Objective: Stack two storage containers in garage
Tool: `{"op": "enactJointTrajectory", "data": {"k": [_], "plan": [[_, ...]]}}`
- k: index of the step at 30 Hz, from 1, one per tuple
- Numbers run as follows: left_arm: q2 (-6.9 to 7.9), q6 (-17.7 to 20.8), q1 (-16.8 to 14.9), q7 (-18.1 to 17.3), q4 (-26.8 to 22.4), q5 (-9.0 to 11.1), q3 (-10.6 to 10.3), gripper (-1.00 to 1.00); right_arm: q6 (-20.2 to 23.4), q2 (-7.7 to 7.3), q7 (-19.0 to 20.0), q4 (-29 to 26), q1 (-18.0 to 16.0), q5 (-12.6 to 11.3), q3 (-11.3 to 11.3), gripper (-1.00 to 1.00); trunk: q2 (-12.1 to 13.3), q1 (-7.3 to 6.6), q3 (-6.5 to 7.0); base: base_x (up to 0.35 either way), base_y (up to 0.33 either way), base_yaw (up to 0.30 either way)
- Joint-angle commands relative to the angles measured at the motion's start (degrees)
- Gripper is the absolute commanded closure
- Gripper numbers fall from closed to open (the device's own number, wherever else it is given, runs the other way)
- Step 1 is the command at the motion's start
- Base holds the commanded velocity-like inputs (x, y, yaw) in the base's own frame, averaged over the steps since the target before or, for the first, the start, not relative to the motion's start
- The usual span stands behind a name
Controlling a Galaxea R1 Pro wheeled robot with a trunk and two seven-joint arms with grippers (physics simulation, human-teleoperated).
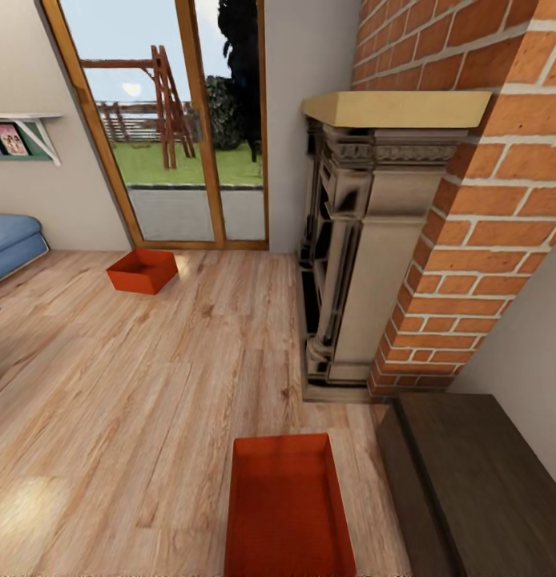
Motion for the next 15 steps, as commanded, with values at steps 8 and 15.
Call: {"op": "enactJointTrajectory", "data": {"k": [8, 15], "plan": [[-0.02, -0.2, 0.0, 0.1, 0.0, 0.3, 0.1, -1.0, -0.3, 0.01, 0.3, 0.2, -0.1, -0.6, 0.4, -1.0, 0.0, 0.0, -0.77, 0.0, 0.0, 0.0], [-0.02, -0.2, 0.0, 0.1, 0.0, 0.3, 0.1, -1.0, -0.3, 0.01, 0.3, 0.2, -0.1, -0.6, 0.4, -1.0, 0.0, 0.0, -1.41, 0.0, 0.0, 0.0]]}}
